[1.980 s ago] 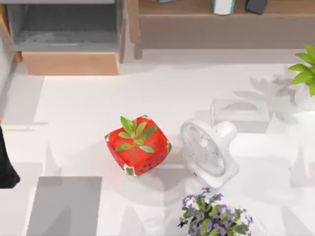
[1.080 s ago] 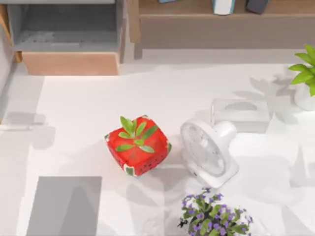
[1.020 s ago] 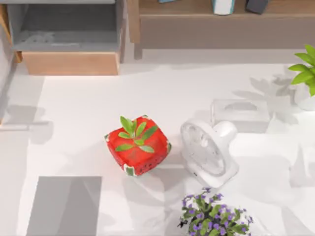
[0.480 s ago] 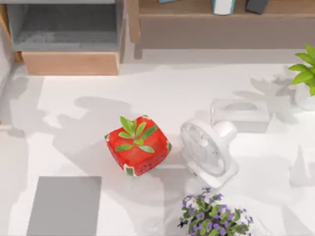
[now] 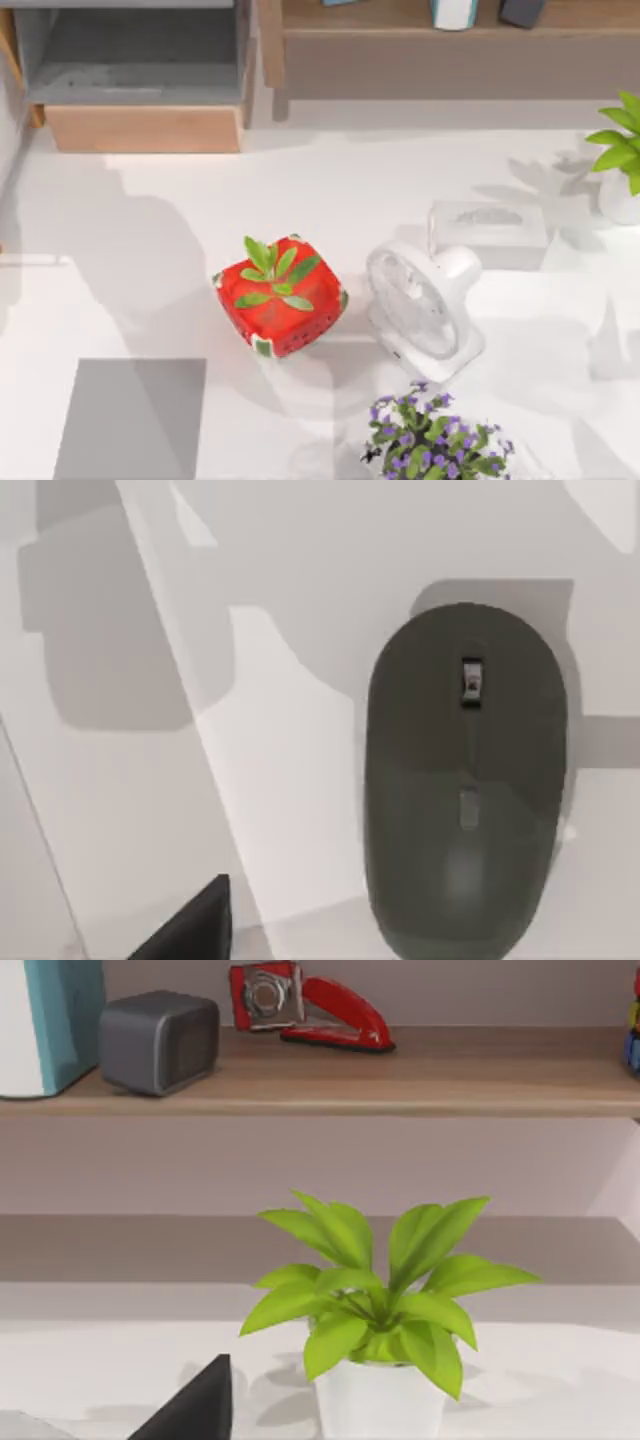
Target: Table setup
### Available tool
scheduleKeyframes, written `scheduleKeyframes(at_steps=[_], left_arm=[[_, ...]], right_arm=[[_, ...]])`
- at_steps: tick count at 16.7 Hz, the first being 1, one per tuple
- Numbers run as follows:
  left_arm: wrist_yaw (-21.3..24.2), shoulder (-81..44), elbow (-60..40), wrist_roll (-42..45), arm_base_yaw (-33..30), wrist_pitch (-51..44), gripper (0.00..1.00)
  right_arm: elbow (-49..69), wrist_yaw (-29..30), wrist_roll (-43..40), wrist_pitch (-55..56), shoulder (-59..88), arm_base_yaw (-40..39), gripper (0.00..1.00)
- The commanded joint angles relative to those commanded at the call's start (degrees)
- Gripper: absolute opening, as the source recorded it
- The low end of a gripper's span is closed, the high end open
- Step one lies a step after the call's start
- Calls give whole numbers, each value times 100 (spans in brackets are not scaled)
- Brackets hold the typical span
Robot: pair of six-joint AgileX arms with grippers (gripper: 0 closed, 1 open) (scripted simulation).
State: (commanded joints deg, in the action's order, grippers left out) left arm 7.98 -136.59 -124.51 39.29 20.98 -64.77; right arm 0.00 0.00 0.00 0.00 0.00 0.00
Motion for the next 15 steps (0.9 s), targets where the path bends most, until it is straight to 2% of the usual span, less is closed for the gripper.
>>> scheduleKeyframes(at_steps=[4,11,15], left_arm=[[3,-673,-553,243,13,-306,100],[-10,-670,-570,231,-9,-348,100],[-64,-305,-732,121,-49,-852,100]], right_arm=[[0,0,0,0,0,0,100],[0,0,0,0,0,0,100],[0,0,0,0,0,0,100]])
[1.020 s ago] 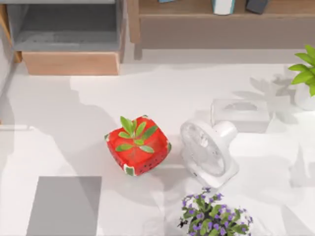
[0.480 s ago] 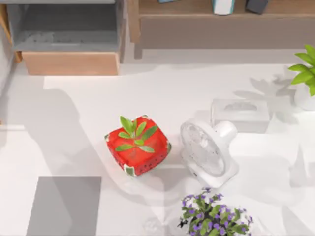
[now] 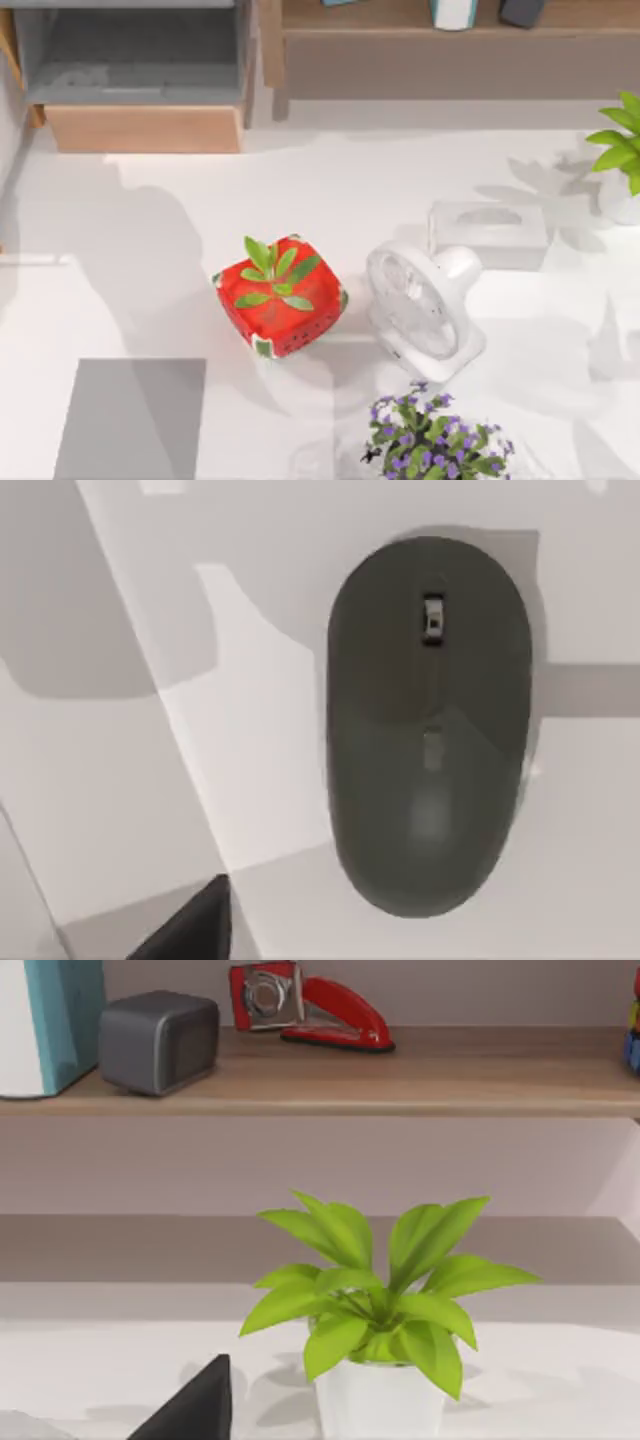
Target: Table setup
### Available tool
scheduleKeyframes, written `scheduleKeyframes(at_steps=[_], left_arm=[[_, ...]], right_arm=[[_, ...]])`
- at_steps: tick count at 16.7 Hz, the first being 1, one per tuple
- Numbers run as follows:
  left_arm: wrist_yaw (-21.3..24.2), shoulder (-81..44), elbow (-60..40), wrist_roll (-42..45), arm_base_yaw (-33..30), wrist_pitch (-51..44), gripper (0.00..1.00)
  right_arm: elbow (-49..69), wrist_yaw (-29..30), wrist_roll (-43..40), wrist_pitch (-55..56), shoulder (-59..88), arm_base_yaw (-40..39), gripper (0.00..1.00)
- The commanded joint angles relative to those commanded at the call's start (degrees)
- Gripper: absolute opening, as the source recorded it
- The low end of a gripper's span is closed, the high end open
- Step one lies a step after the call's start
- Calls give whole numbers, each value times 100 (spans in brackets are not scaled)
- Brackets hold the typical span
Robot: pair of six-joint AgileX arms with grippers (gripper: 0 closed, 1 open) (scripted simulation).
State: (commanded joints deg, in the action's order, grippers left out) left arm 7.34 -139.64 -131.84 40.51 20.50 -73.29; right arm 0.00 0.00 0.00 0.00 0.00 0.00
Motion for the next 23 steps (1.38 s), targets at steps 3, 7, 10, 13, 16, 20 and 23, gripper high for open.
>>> scheduleKeyframes(at_steps=[3,7,10,13,16,20,23], left_arm=[[40,570,-17,19,-28,-517,100],[79,1153,154,191,85,-996,100],[58,1192,161,179,95,-1028,100],[53,819,52,50,-9,-723,100],[15,247,12,-16,-11,-163,100],[34,-399,270,35,34,639,100],[60,-575,452,85,19,1022,100]], right_arm=[[0,0,0,0,0,0,100],[0,0,0,0,0,0,100],[0,0,0,0,0,0,100],[0,0,0,0,0,0,100],[0,0,0,0,0,0,100],[0,0,0,0,0,0,100],[0,0,0,0,0,0,100]])
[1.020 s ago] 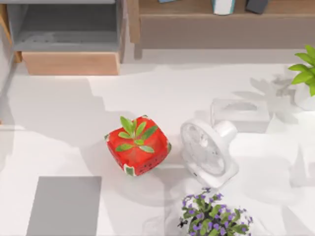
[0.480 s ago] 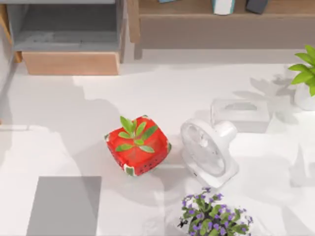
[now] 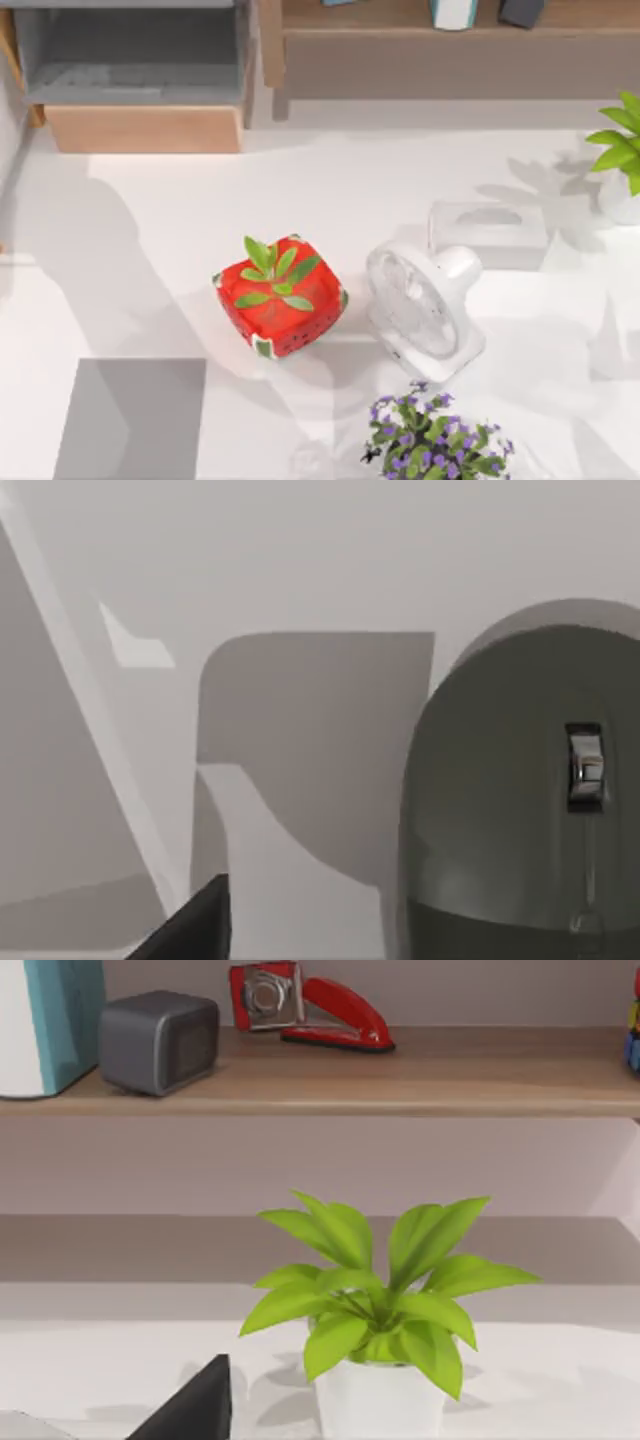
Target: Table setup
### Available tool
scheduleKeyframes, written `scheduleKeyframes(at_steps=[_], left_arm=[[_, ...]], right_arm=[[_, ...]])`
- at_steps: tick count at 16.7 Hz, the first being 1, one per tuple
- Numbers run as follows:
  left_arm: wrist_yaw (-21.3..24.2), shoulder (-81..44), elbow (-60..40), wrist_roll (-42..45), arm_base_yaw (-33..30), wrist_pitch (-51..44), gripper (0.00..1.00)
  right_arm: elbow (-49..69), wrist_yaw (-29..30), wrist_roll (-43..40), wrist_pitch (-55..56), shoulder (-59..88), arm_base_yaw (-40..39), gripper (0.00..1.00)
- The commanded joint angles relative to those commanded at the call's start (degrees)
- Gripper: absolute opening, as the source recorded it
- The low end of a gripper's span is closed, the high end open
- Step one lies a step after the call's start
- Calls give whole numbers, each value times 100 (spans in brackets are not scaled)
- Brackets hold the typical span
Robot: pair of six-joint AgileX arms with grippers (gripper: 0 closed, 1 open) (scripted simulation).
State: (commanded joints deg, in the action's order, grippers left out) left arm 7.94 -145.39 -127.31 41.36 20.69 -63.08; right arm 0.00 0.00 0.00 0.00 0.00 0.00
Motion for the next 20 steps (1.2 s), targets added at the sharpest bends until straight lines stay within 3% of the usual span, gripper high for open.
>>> scheduleKeyframes(at_steps=[5,18,20], left_arm=[[2,-8,14,2,-2,21,100],[2,-8,14,2,-2,21,2],[2,-8,14,2,-2,21,0]], right_arm=[[0,0,0,0,0,0,100],[0,0,0,0,0,0,100],[0,0,0,0,0,0,100]])
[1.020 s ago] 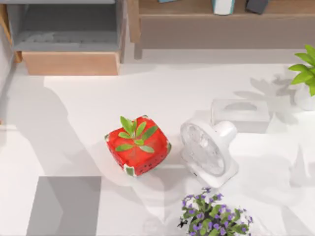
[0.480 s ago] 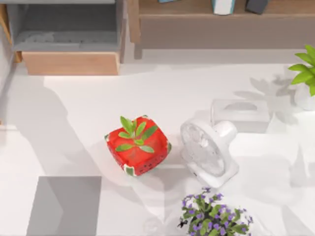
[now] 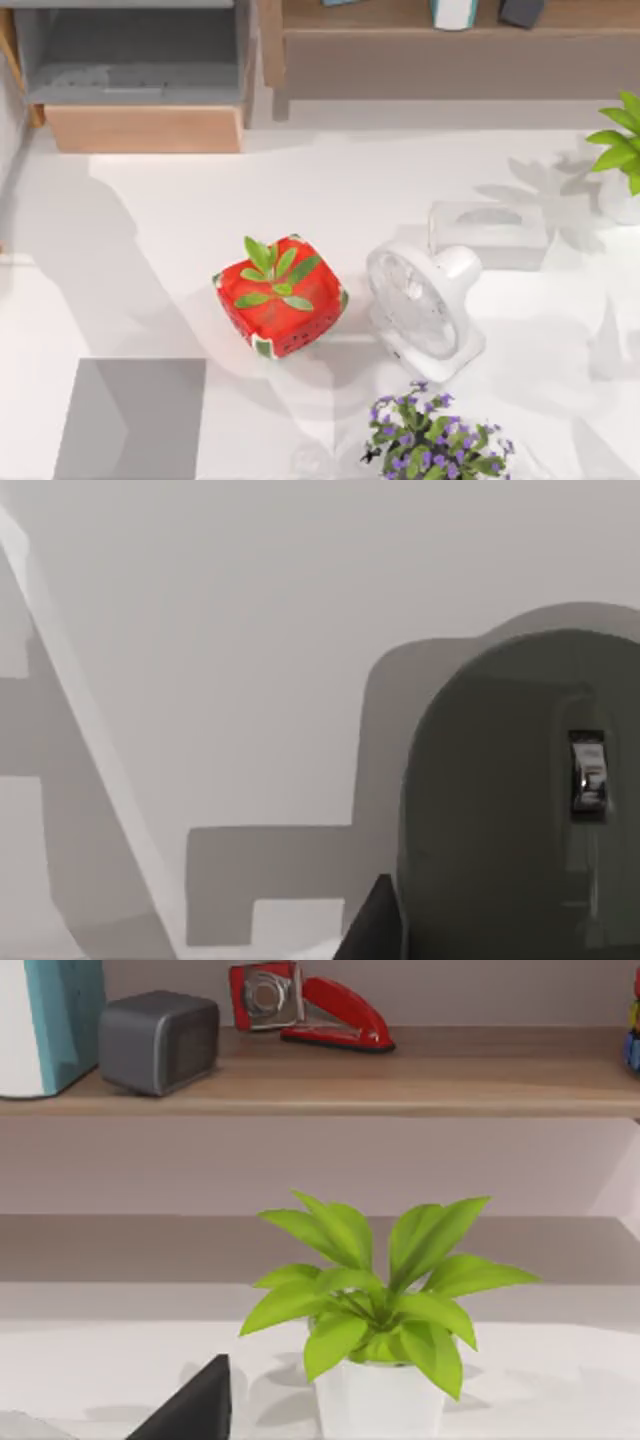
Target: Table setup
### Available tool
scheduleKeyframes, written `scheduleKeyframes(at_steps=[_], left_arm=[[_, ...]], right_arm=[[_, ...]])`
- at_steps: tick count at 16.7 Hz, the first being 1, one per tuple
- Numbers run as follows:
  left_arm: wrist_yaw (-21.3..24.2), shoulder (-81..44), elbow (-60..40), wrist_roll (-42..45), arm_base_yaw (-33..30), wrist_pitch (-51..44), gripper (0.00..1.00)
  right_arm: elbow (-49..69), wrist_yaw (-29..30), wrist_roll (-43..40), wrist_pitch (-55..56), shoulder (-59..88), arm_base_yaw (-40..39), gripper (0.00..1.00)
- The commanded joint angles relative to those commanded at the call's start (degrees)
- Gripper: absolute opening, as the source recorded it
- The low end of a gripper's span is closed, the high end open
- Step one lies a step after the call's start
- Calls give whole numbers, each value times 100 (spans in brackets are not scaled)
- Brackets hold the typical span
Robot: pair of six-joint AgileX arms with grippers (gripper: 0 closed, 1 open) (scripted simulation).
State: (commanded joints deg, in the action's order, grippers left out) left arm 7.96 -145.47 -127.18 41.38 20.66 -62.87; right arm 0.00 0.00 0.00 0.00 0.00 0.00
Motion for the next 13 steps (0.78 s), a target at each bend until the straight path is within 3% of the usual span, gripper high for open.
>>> scheduleKeyframes(at_steps=[13], left_arm=[[-61,561,199,-364,36,-51,0]], right_arm=[[0,0,0,0,0,0,100]])
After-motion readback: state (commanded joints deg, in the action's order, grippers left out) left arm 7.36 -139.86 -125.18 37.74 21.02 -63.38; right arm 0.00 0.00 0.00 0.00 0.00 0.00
